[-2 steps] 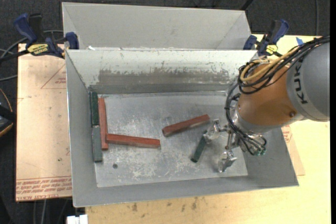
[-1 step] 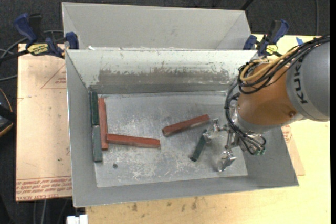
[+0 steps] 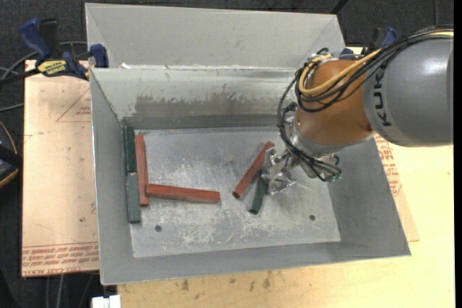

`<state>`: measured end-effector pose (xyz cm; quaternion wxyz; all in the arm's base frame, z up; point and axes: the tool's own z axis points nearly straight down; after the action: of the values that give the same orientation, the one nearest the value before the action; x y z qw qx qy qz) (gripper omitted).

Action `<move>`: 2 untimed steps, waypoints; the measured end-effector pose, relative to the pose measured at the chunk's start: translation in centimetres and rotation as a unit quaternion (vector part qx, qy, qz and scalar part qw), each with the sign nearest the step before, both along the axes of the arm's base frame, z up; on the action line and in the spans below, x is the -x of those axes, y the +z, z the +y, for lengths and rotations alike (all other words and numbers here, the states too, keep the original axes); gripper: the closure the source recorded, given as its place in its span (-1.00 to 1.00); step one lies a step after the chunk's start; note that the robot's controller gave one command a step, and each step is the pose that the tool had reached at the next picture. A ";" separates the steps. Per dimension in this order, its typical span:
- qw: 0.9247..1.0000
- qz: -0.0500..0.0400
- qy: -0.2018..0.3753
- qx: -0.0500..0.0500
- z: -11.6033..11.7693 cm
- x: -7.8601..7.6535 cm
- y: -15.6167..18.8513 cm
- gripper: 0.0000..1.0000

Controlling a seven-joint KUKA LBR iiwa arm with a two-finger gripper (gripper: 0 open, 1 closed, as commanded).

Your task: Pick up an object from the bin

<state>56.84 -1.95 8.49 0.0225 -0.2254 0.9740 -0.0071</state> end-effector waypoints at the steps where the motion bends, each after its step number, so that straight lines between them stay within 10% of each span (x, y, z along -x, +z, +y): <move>1: 1.000 0.017 0.000 0.003 -0.3 0.8 -0.3 -1.00; 2: 1.000 0.015 0.000 0.002 -0.2 0.7 -0.3 -1.00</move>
Offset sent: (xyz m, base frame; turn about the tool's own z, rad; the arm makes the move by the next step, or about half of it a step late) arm 0.0000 0.0000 0.0000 0.0000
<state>56.14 -2.12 8.15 0.0076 -0.2258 0.9741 -0.0054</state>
